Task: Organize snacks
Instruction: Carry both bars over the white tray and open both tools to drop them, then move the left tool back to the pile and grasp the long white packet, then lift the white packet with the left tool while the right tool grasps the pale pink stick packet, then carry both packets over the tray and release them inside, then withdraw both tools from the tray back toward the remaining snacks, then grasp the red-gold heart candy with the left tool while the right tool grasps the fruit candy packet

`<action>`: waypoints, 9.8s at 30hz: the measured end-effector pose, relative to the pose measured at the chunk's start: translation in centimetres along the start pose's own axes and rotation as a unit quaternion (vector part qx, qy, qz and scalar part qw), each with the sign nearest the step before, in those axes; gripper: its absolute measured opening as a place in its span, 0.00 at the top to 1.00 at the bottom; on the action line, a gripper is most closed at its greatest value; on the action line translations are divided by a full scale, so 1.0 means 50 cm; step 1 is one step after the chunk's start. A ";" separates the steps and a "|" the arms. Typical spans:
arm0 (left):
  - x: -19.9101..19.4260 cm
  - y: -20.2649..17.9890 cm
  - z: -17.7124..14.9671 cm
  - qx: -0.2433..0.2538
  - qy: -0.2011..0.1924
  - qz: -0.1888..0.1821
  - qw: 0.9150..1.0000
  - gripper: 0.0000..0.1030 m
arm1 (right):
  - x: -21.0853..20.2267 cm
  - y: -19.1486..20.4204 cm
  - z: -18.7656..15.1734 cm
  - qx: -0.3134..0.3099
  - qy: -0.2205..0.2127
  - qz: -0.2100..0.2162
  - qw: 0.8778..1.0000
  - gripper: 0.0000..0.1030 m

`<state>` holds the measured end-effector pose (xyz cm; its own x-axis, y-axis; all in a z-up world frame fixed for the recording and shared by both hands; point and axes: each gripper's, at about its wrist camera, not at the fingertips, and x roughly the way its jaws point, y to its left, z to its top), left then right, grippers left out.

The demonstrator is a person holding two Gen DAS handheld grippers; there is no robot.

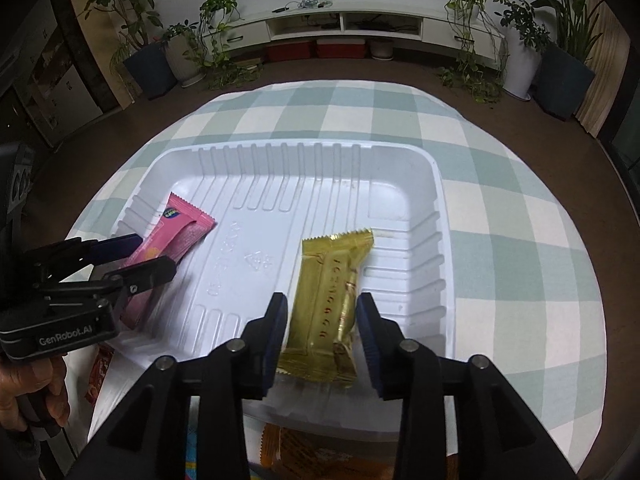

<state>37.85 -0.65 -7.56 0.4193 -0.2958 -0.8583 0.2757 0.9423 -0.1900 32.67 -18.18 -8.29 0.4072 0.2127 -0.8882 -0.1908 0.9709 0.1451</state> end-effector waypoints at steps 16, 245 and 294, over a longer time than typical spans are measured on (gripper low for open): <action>-0.215 -0.033 -0.206 0.020 -0.070 -0.051 0.996 0.00 | -0.321 -0.044 -0.185 0.090 -0.135 0.099 0.982 0.13; -0.127 0.007 -0.270 0.089 -0.005 0.067 0.994 0.15 | -0.182 0.204 -0.463 -0.107 0.011 0.055 0.993 0.51; -0.123 0.017 -0.278 0.075 0.001 0.028 0.997 0.75 | -0.213 0.183 -0.492 -0.101 0.045 0.068 0.991 0.60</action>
<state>23.48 4.14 -9.05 0.4367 -0.2430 -0.8662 0.3776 0.9234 -0.0687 4.61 -14.30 -8.24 0.2858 0.3211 -0.9029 -0.4180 0.8896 0.1841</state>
